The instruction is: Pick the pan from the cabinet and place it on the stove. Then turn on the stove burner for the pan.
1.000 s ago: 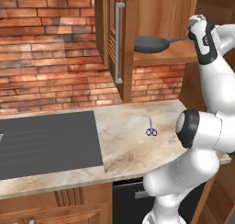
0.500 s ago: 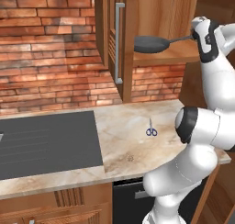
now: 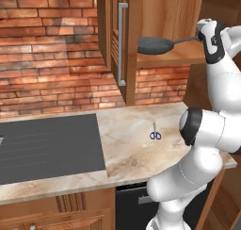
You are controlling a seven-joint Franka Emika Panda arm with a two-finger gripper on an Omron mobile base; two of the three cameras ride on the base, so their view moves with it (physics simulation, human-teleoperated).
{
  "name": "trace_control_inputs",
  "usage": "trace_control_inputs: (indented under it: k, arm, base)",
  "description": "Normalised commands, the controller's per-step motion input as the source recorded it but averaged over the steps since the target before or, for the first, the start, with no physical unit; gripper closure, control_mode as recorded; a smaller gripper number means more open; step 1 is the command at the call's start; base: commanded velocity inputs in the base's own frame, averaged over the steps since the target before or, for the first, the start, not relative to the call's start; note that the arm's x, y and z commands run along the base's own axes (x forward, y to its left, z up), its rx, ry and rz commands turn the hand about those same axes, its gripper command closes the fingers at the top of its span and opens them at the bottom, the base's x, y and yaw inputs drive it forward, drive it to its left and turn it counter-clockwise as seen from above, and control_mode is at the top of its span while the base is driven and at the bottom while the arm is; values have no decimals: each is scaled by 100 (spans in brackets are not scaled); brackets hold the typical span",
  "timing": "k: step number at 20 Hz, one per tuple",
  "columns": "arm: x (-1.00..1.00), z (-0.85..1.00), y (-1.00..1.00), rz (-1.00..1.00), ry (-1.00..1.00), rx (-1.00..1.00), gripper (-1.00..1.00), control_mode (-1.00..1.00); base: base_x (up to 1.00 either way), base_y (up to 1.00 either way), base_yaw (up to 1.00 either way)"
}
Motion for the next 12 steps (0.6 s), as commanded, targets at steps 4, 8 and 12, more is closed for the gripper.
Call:
trace_control_inputs:
  k: [4,8,12]
  arm:
    - [20,-10,0,0,0,0,-100,-100]
    - [21,-10,0,0,1,-1,-100,-100]
    - [25,-11,0,0,1,-1,-100,-100]
  base:
    - [0,0,0]
    - [0,0,0]
    - [0,0,0]
